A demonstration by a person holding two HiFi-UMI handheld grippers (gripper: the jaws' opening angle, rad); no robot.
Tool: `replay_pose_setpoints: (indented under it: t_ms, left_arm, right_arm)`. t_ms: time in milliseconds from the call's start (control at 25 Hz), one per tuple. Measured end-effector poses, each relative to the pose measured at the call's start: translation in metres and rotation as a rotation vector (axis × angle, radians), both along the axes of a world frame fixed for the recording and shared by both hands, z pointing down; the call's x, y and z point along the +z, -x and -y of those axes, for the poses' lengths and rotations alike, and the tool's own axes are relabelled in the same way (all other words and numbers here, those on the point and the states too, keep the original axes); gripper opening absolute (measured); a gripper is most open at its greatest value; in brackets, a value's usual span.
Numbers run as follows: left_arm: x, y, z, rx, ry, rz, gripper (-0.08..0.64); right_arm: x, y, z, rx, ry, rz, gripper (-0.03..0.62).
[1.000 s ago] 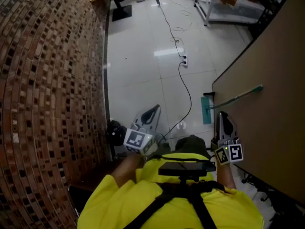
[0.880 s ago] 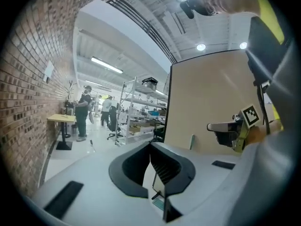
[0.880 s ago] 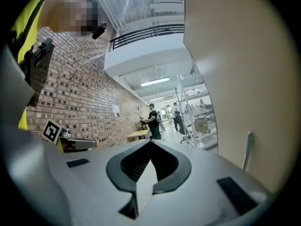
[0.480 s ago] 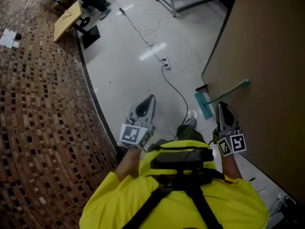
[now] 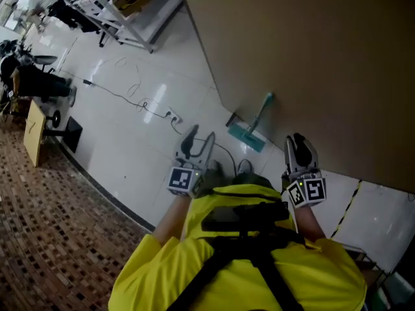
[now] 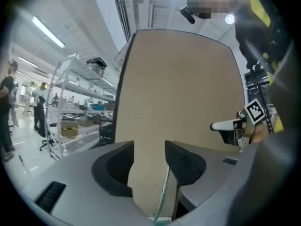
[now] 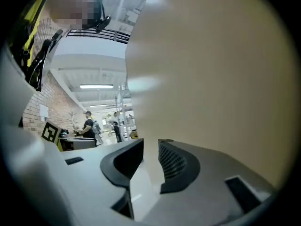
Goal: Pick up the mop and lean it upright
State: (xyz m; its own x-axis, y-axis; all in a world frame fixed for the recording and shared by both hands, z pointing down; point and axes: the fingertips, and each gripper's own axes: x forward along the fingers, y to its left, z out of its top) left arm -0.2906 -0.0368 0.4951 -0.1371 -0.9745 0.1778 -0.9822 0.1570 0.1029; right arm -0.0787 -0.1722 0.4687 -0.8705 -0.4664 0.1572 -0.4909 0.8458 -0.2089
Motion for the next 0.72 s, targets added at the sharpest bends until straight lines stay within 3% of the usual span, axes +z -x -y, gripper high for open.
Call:
replay_pose_setpoints:
  t_ms: [160, 360, 560, 720]
  left_arm:
    - [0.044, -0.021, 0.080, 0.155, 0.054, -0.047, 0.229]
    - [0.074, -0.074, 0.163, 0.337, 0.073, -0.023, 0.229]
    - [0.121, -0.104, 0.221, 0.393, 0.119, 0.003, 0.230]
    - [0.153, -0.120, 0.253, 0.350, 0.157, 0.017, 0.209]
  right_arm:
    - [0.008, -0.048, 0.009, 0.219, -0.020, -0.050, 0.104]
    - [0.027, -0.097, 0.008, 0.456, -0.001, -0.104, 0.104]
    - [0.060, -0.096, 0.009, 0.524, 0.072, -0.114, 0.104]
    - [0.079, -0.101, -0.014, 0.555, 0.120, -0.131, 0.104]
